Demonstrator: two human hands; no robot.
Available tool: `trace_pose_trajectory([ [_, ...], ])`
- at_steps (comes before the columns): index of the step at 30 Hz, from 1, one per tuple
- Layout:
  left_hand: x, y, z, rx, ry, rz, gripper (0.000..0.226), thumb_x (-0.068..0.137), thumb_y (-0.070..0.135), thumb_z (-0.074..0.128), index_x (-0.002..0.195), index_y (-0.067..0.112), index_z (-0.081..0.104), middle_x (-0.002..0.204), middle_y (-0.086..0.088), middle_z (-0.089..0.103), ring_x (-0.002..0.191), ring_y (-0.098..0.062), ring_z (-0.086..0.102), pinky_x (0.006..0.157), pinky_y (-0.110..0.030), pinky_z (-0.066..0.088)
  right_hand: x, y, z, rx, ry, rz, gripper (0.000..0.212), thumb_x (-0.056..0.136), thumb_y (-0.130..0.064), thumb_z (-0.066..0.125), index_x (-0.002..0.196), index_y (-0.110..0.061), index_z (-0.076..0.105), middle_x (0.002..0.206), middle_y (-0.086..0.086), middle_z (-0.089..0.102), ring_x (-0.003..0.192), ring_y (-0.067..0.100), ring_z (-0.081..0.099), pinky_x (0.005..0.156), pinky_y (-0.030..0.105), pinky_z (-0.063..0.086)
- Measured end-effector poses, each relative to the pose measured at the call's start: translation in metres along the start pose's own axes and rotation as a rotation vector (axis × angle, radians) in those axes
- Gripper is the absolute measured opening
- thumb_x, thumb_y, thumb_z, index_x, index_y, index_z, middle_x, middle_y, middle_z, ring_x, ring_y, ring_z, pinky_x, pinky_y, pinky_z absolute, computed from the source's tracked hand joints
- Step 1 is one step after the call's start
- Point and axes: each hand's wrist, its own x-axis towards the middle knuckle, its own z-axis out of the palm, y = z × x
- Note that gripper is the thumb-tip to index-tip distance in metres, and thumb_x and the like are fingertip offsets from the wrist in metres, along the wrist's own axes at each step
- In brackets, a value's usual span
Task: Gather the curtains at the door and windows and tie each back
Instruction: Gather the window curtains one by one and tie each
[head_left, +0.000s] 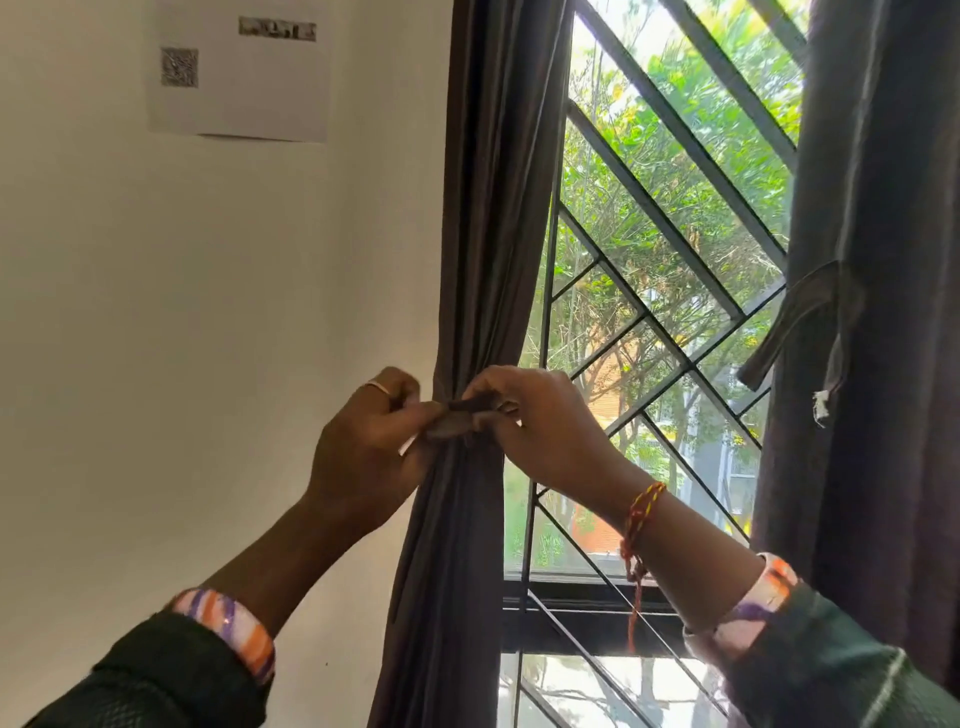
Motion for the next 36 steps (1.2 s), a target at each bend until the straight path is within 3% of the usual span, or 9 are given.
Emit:
trace_pose_trajectory([
  [3,0.014,0.007,-0.006,0.222,-0.085,0.311,0.017,0.080,0.015,0.057,0.082,0.002,0.067,0.084,-0.008,0.055,0.055,-0.023,0.054,0.043,-0.023,0.030,0.004,0.003,-0.007,0.101,0.026,0.095,0.015,0.073,-0.002,0.067,0.080,-0.014,0.073,0.077,0.005,0.070,0.074,0.023,0.067,0.071,0.033,0.054],
  [8,0.045,0.017,-0.002,0.322,-0.174,0.702,0.029,0.078,0.013,0.046,0.080,0.001,0.072,0.094,-0.008,0.034,0.056,-0.014,0.039,0.038,-0.022,0.034,0.006,0.011,-0.023,0.431,0.055,0.336,0.012,0.073,0.005,0.069,0.076,-0.006,0.068,0.069,0.009,0.063,0.068,0.023,0.063,0.072,0.045,0.058],
  [13,0.061,0.022,0.007,0.396,-0.318,0.923,0.015,0.074,0.011,0.064,0.083,0.003,0.072,0.081,-0.009,0.063,0.053,-0.017,0.051,0.039,-0.023,0.034,0.006,0.016,-0.039,0.654,0.011,0.562,0.020,0.079,0.007,0.063,0.098,0.010,0.063,0.073,0.013,0.060,0.060,0.017,0.060,0.066,0.030,0.057],
  [15,0.065,0.023,0.013,0.465,-0.348,1.001,0.018,0.068,0.010,0.070,0.085,0.005,0.073,0.092,-0.009,0.069,0.060,-0.018,0.057,0.040,-0.023,0.036,0.006,0.015,-0.044,0.682,0.000,0.594,0.021,0.080,0.007,0.062,0.101,0.010,0.063,0.072,0.012,0.058,0.059,0.016,0.058,0.063,0.027,0.056],
  [20,0.068,0.039,0.023,0.591,-0.416,0.892,0.017,0.064,0.012,0.062,0.076,0.018,0.074,0.069,-0.005,0.070,0.036,-0.019,0.054,0.037,-0.015,0.031,0.014,0.009,-0.053,0.384,0.032,0.585,0.011,0.079,-0.001,0.063,0.073,-0.009,0.067,0.071,0.010,0.058,0.068,0.019,0.054,0.061,0.030,0.048],
  [24,0.074,0.047,0.031,0.591,-0.465,0.791,0.017,0.052,0.020,0.082,0.066,0.016,0.072,0.053,-0.001,0.064,0.032,-0.016,0.054,0.037,-0.014,0.025,0.015,0.005,-0.052,0.254,0.060,0.574,0.009,0.079,-0.005,0.063,0.076,-0.008,0.070,0.077,0.011,0.064,0.072,0.020,0.057,0.062,0.033,0.050],
  [29,0.078,0.053,0.031,0.423,-0.528,0.468,0.026,0.089,0.023,0.052,0.113,0.018,0.060,0.118,-0.009,0.058,0.087,-0.029,0.066,0.054,-0.026,0.034,0.005,0.004,-0.059,0.472,-0.013,0.571,0.018,0.093,-0.027,0.054,0.082,-0.015,0.060,0.078,0.005,0.055,0.073,0.017,0.053,0.055,0.027,0.049],
  [32,0.076,0.053,0.026,0.116,-0.437,0.310,0.018,0.071,0.032,0.063,0.082,0.021,0.074,0.086,-0.002,0.071,0.061,-0.023,0.067,0.046,-0.012,0.020,-0.005,0.006,-0.059,0.471,-0.032,0.582,0.026,0.093,-0.036,0.050,0.095,-0.010,0.058,0.079,0.005,0.054,0.065,0.013,0.052,0.055,0.028,0.049],
  [36,0.063,0.041,0.039,-0.166,-0.367,0.128,0.023,0.068,0.020,0.061,0.084,0.014,0.076,0.089,-0.003,0.071,0.073,-0.021,0.065,0.057,-0.023,0.042,-0.017,0.012,-0.054,0.551,-0.038,0.592,0.021,0.090,-0.028,0.058,0.095,-0.008,0.054,0.077,0.008,0.054,0.059,0.015,0.054,0.056,0.032,0.054],
])
